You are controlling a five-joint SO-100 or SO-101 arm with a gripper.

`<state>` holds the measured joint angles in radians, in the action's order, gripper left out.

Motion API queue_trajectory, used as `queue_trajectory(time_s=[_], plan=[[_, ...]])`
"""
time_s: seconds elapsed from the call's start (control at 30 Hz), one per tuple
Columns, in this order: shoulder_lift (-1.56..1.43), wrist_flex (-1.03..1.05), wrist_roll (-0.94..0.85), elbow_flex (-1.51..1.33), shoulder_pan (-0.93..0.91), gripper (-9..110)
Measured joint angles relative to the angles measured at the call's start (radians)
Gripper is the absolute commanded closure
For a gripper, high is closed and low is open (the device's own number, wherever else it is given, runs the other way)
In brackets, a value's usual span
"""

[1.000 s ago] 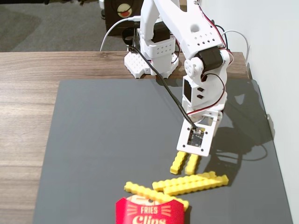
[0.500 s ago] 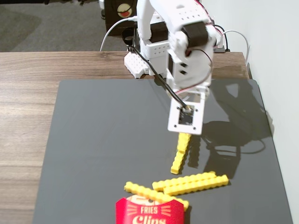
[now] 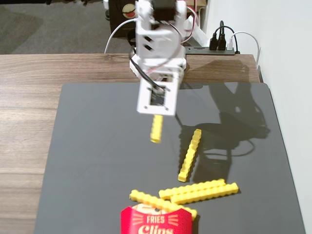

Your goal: Grab a fry

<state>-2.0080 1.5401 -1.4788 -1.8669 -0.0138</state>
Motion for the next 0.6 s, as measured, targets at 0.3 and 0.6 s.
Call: queue_trajectory(time_s=[0.3,0.6], plan=[[-0.038,0.086,-0.133,0.083,-0.115,101],[-0.055,0.144,-0.149,0.138,-0.129,101]])
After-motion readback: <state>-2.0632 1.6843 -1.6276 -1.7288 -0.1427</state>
